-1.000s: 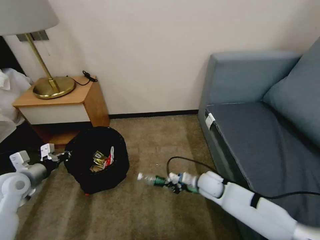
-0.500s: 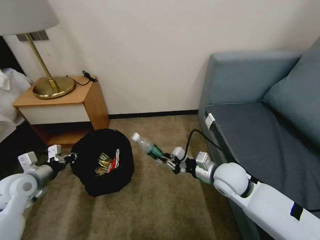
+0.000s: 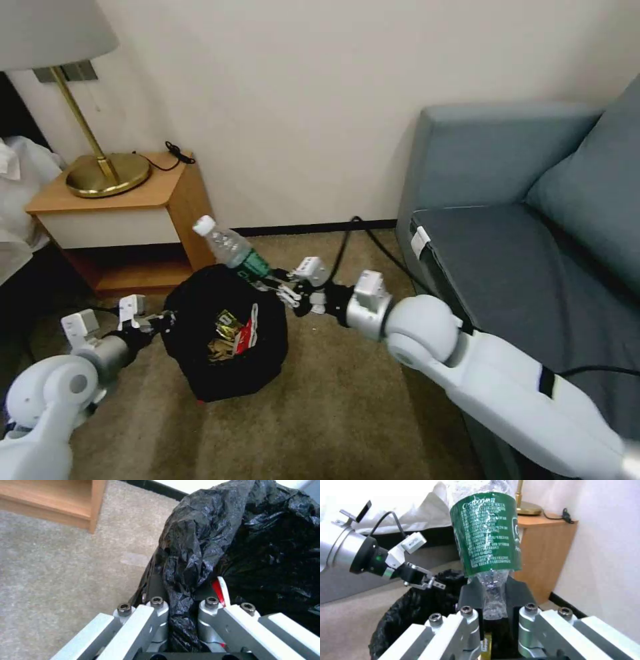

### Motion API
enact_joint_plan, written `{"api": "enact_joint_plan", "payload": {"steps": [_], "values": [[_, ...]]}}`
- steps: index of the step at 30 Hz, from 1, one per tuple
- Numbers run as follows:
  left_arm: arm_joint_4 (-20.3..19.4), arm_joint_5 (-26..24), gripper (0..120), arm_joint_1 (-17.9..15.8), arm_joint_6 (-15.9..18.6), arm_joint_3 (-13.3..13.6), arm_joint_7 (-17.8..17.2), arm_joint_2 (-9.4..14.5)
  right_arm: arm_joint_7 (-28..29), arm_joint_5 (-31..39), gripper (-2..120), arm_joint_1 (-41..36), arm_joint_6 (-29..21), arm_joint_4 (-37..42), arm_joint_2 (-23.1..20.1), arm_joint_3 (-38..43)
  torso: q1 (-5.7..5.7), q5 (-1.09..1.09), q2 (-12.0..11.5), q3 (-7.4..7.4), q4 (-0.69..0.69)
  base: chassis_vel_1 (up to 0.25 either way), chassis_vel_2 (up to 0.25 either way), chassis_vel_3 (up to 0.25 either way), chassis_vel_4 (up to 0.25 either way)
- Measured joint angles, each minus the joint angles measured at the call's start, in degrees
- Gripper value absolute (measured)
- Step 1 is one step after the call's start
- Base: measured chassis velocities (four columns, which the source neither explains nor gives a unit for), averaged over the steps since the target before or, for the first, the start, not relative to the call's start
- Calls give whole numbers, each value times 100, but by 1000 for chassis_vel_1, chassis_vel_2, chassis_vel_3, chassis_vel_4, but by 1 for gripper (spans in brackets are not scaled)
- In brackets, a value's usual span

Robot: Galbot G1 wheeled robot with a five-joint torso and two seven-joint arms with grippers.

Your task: Pick up the trash bin, then pick up the garbage on the floor and place it into the trash bin.

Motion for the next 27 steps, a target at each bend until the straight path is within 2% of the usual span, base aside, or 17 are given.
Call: {"api": "enact_joint_plan", "payload": {"steps": [5,7,8,12,13,17,18,22,27], "values": [[-28,21,7,30,0,-7,-5,-35,39,-73,28,-36,0,-86,54,-98,0,0,0,0,-1,0,0,0,0],[-28,20,7,35,0,-16,-6,-32,16,-108,38,-100,0,-95,40,-108,0,0,0,0,-1,0,0,0,0],[-28,20,7,35,0,-16,-6,-32,16,-108,38,-100,0,-95,40,-108,0,0,0,0,-1,0,0,0,0],[-29,14,7,32,0,-19,-7,-48,-2,-137,56,-172,5,-98,34,-101,0,0,0,0,-1,0,0,0,0],[-29,14,7,32,0,-19,-7,-48,-2,-137,56,-172,5,-98,34,-101,0,0,0,0,-1,0,0,0,0],[-42,1,7,43,0,-25,-11,-50,-4,-171,73,-240,5,-94,39,-85,0,0,0,0,-1,0,0,0,0],[-42,1,7,43,0,-25,-11,-50,-4,-171,73,-240,5,-94,39,-85,0,0,0,0,-1,0,0,0,0],[-44,-29,7,84,0,-98,-11,-37,-5,-199,92,-382,21,-16,-22,18,0,0,0,0,-1,0,0,0,0],[-21,-92,7,118,0,-181,-11,9,40,-210,99,-540,70,85,-92,160,0,1,0,0,-1,0,0,0,0]]}}
